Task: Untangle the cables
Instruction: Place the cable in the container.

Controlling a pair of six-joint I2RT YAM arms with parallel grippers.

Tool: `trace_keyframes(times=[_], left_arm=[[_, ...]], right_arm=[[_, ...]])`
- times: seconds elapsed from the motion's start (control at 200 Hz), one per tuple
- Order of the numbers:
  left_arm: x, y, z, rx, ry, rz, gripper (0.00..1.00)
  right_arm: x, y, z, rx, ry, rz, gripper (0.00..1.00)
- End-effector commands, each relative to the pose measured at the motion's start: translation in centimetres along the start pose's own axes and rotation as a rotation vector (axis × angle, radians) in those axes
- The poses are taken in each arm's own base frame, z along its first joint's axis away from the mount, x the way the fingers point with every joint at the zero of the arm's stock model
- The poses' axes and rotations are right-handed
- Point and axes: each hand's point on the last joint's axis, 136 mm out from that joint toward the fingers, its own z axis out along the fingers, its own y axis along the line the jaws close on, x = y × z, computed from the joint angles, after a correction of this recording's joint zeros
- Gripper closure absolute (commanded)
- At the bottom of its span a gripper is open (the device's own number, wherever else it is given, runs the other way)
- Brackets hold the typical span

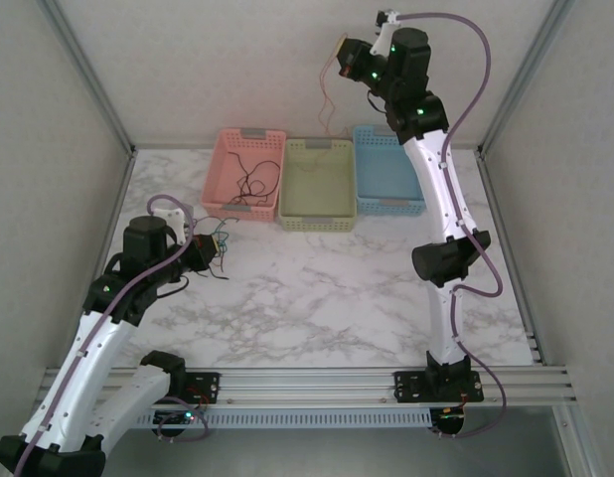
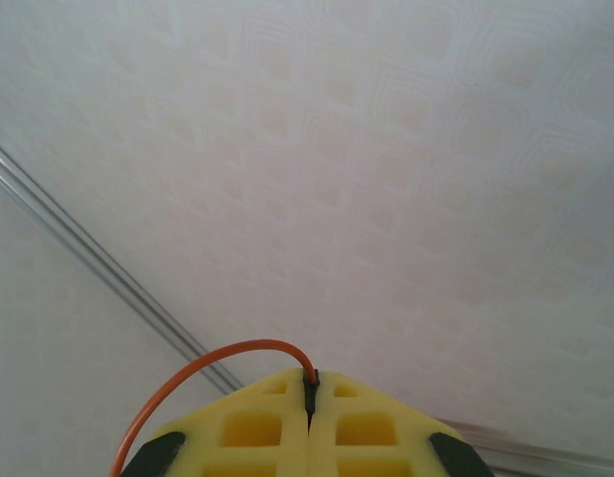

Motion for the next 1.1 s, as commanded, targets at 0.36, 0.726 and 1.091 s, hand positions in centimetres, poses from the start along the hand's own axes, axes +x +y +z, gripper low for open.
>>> trace_keyframes(times=[0.36, 0.726, 1.091], left_arm=[[0.0, -0.3, -0.4, 0.019, -0.004, 0.017, 1.0], [-0.6, -2.7, -1.6, 0.123, 0.002, 0.052, 1.0], [-0.4, -2.6, -1.7, 0.12, 0.004, 0.05, 1.0]], right_arm=[[7.1, -1.9, 2.2, 0.054, 0.19, -0.012, 1.0], [18.5, -9.7, 4.3, 0.3, 0.419, -0.022, 0.99], [20.1, -11.1, 5.2, 0.343, 0.456, -0.06, 1.0]])
